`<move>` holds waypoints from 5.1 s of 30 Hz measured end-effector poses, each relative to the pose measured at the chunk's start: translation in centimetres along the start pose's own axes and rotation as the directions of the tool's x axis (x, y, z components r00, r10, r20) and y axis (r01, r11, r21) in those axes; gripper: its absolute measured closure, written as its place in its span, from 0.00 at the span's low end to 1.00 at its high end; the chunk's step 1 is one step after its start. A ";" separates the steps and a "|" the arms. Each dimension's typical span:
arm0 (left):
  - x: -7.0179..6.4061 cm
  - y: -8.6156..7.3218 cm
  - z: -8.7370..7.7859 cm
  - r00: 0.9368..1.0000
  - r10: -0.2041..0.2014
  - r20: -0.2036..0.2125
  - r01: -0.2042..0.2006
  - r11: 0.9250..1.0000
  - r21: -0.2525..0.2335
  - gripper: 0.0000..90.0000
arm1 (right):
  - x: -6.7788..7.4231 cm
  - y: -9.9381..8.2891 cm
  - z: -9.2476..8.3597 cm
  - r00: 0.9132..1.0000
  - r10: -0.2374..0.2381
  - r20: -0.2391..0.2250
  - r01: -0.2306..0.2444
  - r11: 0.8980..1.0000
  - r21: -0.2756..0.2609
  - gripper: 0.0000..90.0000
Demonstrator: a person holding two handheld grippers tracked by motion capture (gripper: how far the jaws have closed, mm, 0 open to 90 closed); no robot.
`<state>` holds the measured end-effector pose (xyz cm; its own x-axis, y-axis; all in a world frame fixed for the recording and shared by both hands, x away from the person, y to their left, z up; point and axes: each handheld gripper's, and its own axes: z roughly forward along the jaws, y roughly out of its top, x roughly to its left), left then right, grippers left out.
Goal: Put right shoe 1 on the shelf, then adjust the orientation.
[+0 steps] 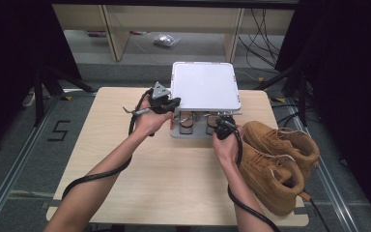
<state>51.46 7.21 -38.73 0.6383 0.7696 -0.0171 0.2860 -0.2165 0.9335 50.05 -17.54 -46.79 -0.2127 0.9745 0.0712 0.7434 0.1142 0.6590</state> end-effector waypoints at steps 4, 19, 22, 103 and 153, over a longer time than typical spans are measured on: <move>0.0 0.0 0.0 1.000 -0.001 0.000 0.001 1.000 -0.001 1.00 | 0.0 0.0 0.1 1.000 0.014 -0.004 -0.014 1.000 -0.006 1.00; 0.0 0.0 0.0 1.000 -0.001 -0.004 0.001 1.000 -0.006 0.99 | 0.1 -0.4 -4.9 1.000 -0.005 -0.012 0.006 0.998 0.057 0.78; 0.2 0.0 -0.1 1.000 -0.012 -0.005 0.012 1.000 -0.006 0.93 | -0.4 -0.5 -6.2 1.000 0.001 -0.015 0.001 0.996 0.088 0.74; 0.1 -0.4 0.0 0.999 -0.025 -0.040 0.024 0.999 -0.029 1.00 | -10.2 -3.8 -18.9 1.000 0.020 0.011 -0.022 0.984 0.175 0.59; 0.1 -0.3 -0.1 0.999 -0.019 -0.036 0.019 1.000 -0.023 1.00 | -13.3 -5.4 -17.8 0.996 0.084 0.020 -0.085 0.919 0.384 0.77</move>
<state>51.38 7.40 -39.01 0.6068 0.7945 -0.0225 0.2811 -0.1880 0.9411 37.58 -34.58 -37.99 -0.1370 0.9843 0.1115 0.9452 0.0962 0.3121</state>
